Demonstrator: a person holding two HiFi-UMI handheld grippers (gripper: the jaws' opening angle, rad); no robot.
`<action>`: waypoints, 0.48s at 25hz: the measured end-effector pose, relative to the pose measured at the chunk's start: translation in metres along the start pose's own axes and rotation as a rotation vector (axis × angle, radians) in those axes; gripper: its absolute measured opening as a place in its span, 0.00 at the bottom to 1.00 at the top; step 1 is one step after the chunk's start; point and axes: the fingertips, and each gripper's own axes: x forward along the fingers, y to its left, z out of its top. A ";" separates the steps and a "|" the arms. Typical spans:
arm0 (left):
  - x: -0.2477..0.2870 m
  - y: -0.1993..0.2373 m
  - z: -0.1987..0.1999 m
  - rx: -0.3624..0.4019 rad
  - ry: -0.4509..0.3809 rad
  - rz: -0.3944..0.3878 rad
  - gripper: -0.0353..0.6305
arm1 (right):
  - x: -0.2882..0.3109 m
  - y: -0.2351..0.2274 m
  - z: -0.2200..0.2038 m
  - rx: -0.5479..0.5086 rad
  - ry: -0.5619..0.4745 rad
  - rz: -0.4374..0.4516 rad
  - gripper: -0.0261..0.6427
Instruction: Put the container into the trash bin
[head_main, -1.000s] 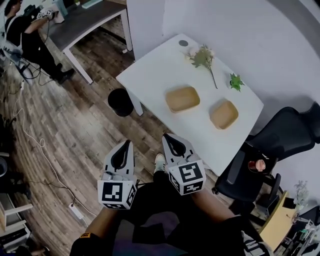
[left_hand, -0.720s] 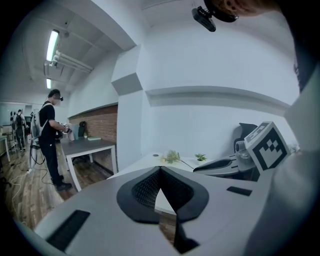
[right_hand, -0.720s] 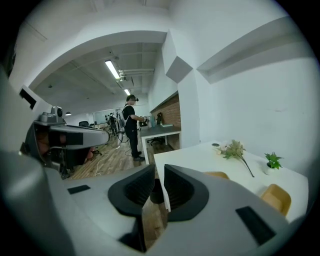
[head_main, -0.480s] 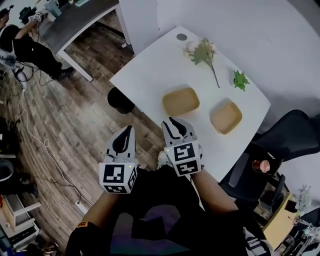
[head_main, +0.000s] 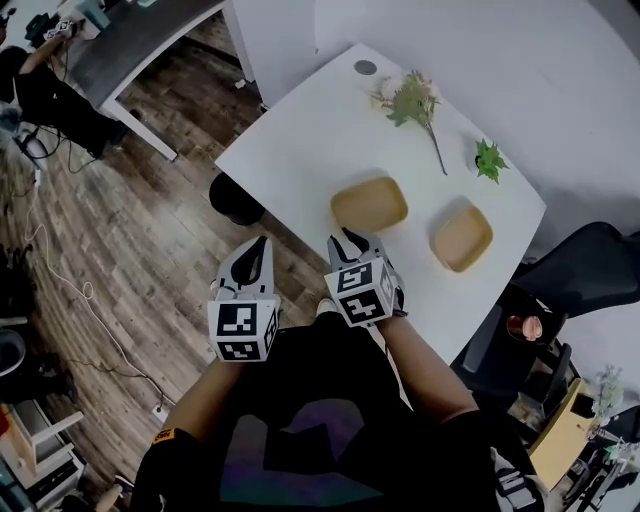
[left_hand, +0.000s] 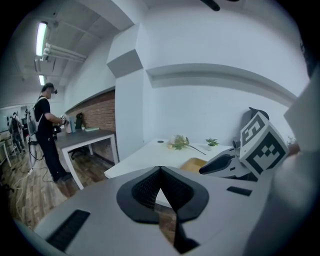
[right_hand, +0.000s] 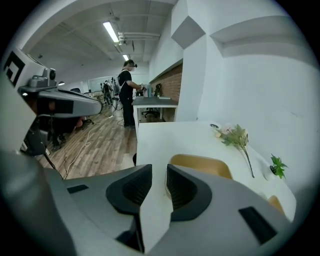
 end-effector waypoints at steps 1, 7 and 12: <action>0.006 0.006 -0.005 -0.002 0.006 -0.008 0.06 | 0.007 -0.001 -0.002 0.002 0.014 -0.011 0.20; 0.036 0.034 -0.033 -0.002 0.070 -0.078 0.06 | 0.039 -0.004 -0.018 0.012 0.136 -0.087 0.20; 0.059 0.043 -0.041 0.013 0.101 -0.146 0.06 | 0.058 -0.007 -0.029 0.026 0.236 -0.129 0.20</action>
